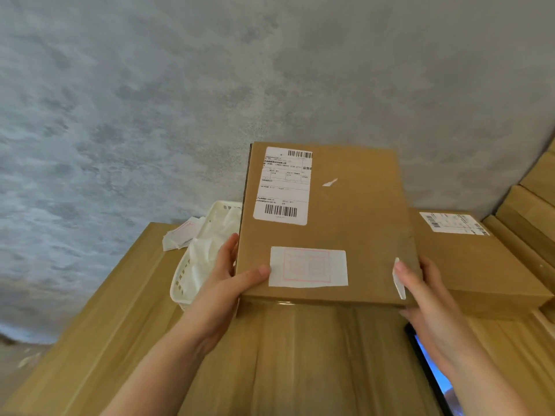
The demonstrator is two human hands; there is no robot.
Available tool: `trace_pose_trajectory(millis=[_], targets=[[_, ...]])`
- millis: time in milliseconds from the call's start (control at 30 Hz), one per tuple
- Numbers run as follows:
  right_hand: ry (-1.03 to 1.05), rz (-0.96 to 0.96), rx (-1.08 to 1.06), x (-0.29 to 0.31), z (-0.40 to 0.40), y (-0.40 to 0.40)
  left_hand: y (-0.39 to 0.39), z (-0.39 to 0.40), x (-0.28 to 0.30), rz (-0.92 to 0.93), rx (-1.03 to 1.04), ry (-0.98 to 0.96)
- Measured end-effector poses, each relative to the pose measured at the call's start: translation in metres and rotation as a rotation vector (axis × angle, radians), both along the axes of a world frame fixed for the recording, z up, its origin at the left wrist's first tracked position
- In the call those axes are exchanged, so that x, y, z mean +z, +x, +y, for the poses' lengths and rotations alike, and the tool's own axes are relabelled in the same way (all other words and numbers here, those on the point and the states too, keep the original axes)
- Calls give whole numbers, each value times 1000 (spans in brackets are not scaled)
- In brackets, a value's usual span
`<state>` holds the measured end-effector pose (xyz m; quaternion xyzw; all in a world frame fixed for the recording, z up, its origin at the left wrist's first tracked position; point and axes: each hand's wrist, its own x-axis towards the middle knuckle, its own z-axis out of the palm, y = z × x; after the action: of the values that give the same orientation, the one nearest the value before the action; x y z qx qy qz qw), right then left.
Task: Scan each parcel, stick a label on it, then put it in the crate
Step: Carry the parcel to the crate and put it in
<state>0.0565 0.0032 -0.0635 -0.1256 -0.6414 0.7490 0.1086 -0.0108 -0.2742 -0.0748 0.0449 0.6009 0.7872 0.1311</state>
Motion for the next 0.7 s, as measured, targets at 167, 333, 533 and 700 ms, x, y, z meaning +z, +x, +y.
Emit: trace_pose_trajectory(millis=[167, 333, 533, 700], targets=[[94, 36, 143, 24, -79, -22, 7, -85, 6, 1, -15, 47], [208, 76, 373, 29, -198, -44, 36, -211, 4, -48, 153, 109], [237, 50, 606, 17, -373, -63, 85, -376, -5, -46, 422, 74], [221, -3, 820, -9, -531, -71, 134, -507, -33, -137, 739, 116]])
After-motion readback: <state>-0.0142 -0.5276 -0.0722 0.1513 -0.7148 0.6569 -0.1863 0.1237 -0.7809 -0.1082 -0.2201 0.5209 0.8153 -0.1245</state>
